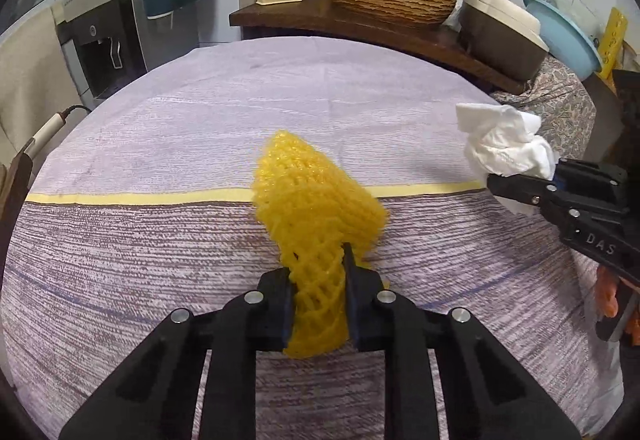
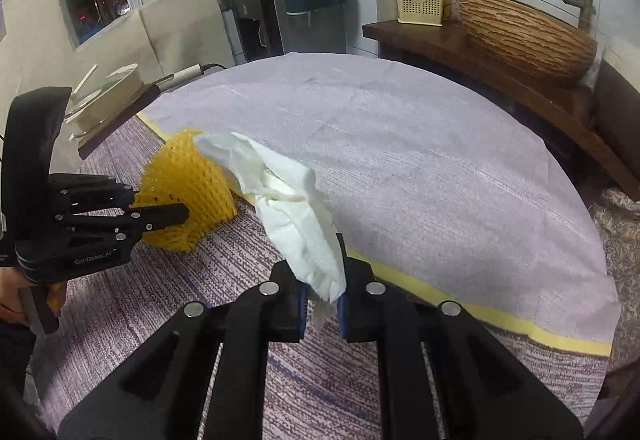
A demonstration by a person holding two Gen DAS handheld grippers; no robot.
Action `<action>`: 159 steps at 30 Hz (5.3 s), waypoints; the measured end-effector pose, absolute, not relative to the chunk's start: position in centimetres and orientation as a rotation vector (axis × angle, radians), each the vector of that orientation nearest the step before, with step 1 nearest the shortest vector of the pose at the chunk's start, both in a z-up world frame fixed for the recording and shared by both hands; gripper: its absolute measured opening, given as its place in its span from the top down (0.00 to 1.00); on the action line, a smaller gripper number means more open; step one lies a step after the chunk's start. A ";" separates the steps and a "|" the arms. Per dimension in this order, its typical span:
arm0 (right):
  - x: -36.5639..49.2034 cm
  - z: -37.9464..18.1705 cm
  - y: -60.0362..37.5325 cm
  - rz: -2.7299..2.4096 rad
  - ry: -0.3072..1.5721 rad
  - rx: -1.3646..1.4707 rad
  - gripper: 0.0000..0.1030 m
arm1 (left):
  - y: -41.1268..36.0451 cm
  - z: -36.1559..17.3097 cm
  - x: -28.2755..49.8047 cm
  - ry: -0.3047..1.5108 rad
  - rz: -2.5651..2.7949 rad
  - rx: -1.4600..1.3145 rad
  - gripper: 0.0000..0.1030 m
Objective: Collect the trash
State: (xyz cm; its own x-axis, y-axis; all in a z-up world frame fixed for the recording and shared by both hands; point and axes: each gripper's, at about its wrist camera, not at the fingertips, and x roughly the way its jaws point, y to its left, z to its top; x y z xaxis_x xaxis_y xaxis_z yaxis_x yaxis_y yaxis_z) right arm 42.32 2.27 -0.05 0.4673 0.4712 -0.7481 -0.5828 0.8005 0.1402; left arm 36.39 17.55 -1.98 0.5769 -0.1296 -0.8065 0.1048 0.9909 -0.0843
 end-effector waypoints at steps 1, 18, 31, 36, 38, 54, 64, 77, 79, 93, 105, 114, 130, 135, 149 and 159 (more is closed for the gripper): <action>42.0 0.0 2.0 0.649 0.869 -0.137 0.88 | 17.2 -1.7 35.9 0.937 -0.145 -0.031 0.81; 29.7 3.3 -5.9 0.658 0.735 -0.120 0.88 | 9.2 3.2 23.0 0.766 -0.279 0.017 0.81; 18.7 2.8 -16.0 0.499 0.638 -0.119 0.88 | 0.8 3.5 14.8 0.690 -0.396 0.033 0.81; 14.9 2.3 -21.0 0.387 0.610 -0.082 0.88 | -2.9 3.4 13.2 0.675 -0.469 0.024 0.81; 13.6 1.9 -23.2 0.337 0.608 -0.063 0.88 | -4.6 3.1 12.8 0.674 -0.497 0.027 0.81; 11.4 -6.8 -36.0 0.049 0.779 0.068 0.88 | -15.0 0.9 11.4 0.721 -0.683 0.105 0.81; 18.1 -15.4 -36.0 0.046 0.944 0.193 0.84 | -17.4 -0.4 11.7 0.759 -0.706 0.144 0.81; 15.1 -15.2 -36.2 -0.013 0.918 0.179 0.26 | -19.8 -2.5 12.8 0.802 -0.730 0.184 0.81; 13.7 -14.5 -37.1 -0.044 0.907 0.182 0.24 | -20.6 -2.8 13.0 0.809 -0.739 0.195 0.81; 5.6 -9.8 -40.1 -0.156 0.801 0.181 0.21 | -27.4 -9.0 16.7 0.967 -0.724 0.265 0.81; 2.8 -5.8 -41.0 -0.284 0.678 0.082 0.13 | -26.4 -6.0 14.9 0.865 -0.756 0.191 0.21; 1.3 -1.5 -40.1 -0.353 0.510 0.093 0.05 | -19.9 0.1 11.0 0.618 -0.669 0.088 0.05; 0.2 3.6 -28.9 0.009 0.348 0.112 0.05 | -7.4 3.9 5.2 0.429 -0.478 0.019 0.05; -1.2 3.8 -26.6 0.045 0.332 0.101 0.05 | -4.4 3.7 2.8 0.409 -0.424 -0.002 0.05; -6.7 4.8 -22.7 0.094 0.267 0.028 0.05 | -2.7 4.5 -3.5 0.271 -0.306 0.037 0.05; -8.6 5.4 -22.3 0.084 0.242 0.002 0.05 | -2.9 4.6 -4.0 0.272 -0.313 0.017 0.05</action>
State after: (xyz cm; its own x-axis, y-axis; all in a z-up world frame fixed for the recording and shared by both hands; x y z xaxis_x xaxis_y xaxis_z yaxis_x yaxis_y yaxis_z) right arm -8.61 -22.25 5.44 0.9672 0.0835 -0.2398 -0.0832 0.9965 0.0117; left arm -4.04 -2.93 4.64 0.9153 -0.3014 -0.2673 0.3061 0.9517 -0.0250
